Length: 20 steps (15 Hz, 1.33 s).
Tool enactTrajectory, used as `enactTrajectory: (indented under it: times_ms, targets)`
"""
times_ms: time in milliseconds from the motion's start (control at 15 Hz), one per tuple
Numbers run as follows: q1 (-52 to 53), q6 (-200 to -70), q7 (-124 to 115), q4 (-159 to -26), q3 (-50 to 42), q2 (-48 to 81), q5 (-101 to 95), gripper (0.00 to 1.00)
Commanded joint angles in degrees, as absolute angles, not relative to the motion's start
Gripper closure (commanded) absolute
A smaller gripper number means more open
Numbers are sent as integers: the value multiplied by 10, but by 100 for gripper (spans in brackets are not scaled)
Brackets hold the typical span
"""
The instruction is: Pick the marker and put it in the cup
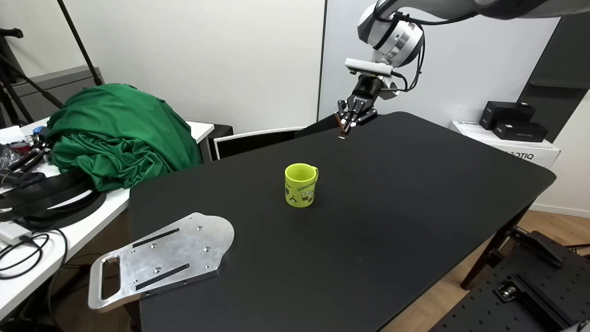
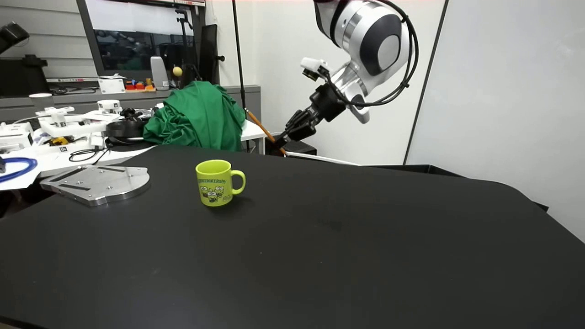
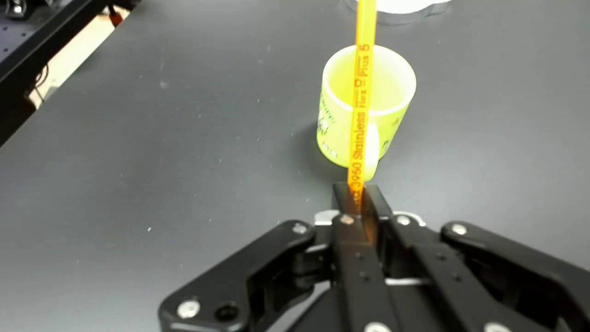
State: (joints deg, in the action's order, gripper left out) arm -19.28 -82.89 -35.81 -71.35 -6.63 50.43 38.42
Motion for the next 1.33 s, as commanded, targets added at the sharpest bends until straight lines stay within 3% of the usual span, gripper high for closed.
enactTrajectory:
  times_ms: [0, 1267]
  targets:
    - [-200, -775, -416, -640, -45, 570, 447, 98]
    - [-167, -684, -468, -605, -20, 636, 570, 98]
